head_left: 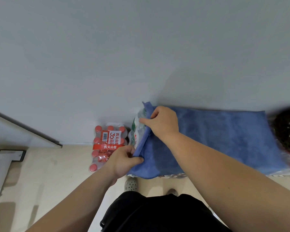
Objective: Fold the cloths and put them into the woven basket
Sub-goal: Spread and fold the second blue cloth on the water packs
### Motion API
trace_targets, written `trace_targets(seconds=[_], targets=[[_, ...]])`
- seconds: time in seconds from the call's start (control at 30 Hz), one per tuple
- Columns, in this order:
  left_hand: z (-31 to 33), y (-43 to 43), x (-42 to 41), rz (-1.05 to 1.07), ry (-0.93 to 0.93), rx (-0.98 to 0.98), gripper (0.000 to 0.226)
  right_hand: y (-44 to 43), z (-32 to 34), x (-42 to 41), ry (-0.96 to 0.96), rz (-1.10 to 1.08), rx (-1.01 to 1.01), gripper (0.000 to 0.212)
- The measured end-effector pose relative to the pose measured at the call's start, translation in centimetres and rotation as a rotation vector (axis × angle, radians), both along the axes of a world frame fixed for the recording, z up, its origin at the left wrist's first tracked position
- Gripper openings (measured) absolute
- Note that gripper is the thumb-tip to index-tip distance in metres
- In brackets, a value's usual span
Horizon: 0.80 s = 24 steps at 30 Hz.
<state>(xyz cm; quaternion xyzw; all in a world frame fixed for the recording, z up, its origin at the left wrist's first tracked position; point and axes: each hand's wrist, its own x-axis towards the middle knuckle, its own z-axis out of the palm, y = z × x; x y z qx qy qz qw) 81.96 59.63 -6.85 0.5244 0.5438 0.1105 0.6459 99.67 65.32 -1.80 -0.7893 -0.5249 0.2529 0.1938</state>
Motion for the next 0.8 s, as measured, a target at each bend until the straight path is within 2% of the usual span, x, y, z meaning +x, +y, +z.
trace_targets(seconds=[0.13,0.2,0.27,0.37,0.5,0.6,0.7,0.8], targets=[[-0.1,0.0,0.5,-0.003,0.075,0.020,0.023,-0.4,-0.7,1.3,-0.009,0.001,-0.015,0.029],[-0.2,0.0,0.6,0.010,0.090,0.027,0.032,-0.3,-0.8,1.8,0.050,-0.039,0.017,0.021],[-0.3,-0.1,0.3,-0.004,0.095,0.052,0.035,-0.2,-0.7,2.5,0.093,-0.063,0.033,0.021],[-0.6,-0.5,-0.5,-0.017,0.089,0.023,0.033,0.0,-0.3,3.9,0.087,-0.059,0.043,0.020],[-0.7,-2.0,-1.3,0.007,0.099,0.002,0.025,0.0,-0.2,5.6,0.090,-0.087,0.086,0.006],[0.4,-3.0,-0.8,0.052,0.085,0.019,0.017,-0.1,-0.5,6.5,0.224,-0.146,0.127,0.013],[2.4,-3.1,0.9,0.099,0.050,0.046,0.005,-0.1,-0.5,7.8,0.436,-0.211,0.167,0.015],[4.3,-3.3,3.2,0.118,0.042,0.100,0.014,-0.3,-0.5,9.5,0.591,-0.232,0.150,0.017]])
